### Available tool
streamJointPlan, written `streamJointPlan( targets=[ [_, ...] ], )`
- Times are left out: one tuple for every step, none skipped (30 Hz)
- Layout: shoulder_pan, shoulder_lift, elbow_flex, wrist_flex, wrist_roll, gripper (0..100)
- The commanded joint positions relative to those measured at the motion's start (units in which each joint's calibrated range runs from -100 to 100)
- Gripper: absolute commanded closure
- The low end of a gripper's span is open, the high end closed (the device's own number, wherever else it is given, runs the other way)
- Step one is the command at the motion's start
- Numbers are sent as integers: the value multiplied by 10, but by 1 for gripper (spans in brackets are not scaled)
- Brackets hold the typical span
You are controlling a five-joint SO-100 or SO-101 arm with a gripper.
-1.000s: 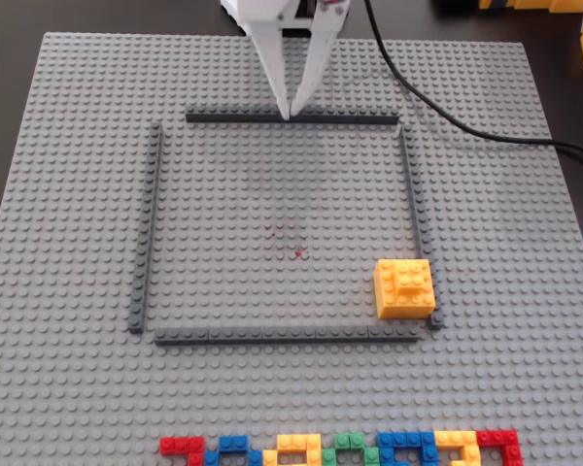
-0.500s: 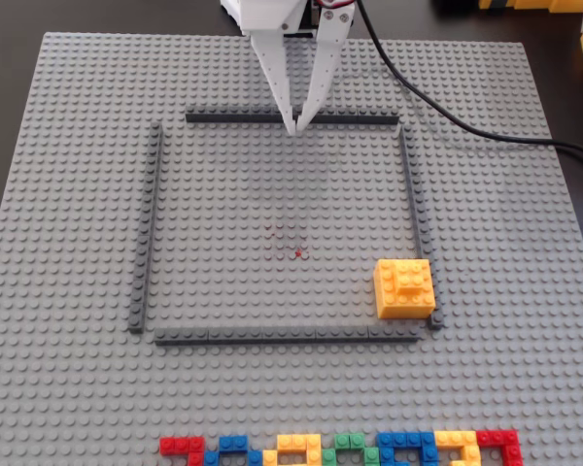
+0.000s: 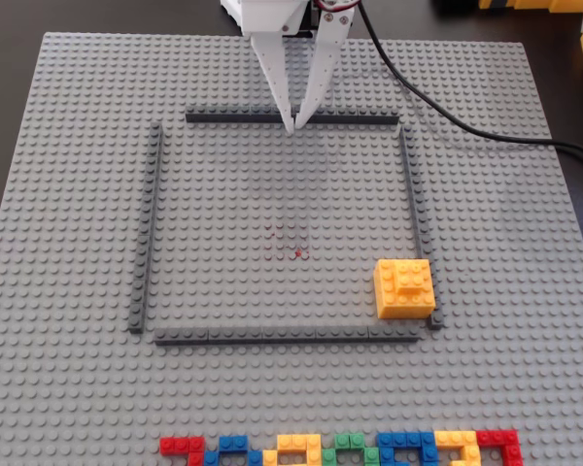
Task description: Grab the cube and place it into the grid
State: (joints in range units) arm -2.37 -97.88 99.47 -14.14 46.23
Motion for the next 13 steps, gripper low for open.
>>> streamJointPlan(
  targets=[
    [-5, -21, 5, 1, 1, 99],
    [-5, -21, 5, 2, 2, 99],
    [-5, -21, 5, 2, 2, 100],
    [-5, -21, 5, 3, 2, 100],
    [-5, -21, 5, 3, 3, 100],
    [-5, -21, 5, 4, 4, 100],
    [-4, -21, 5, 5, 4, 100],
    [-3, -21, 5, 5, 5, 100],
    [-3, -21, 5, 6, 5, 100],
    [-3, -21, 5, 6, 5, 100],
    [-3, -21, 5, 6, 5, 100],
    [-3, -21, 5, 6, 5, 100],
    [-3, -21, 5, 6, 5, 100]
  ],
)
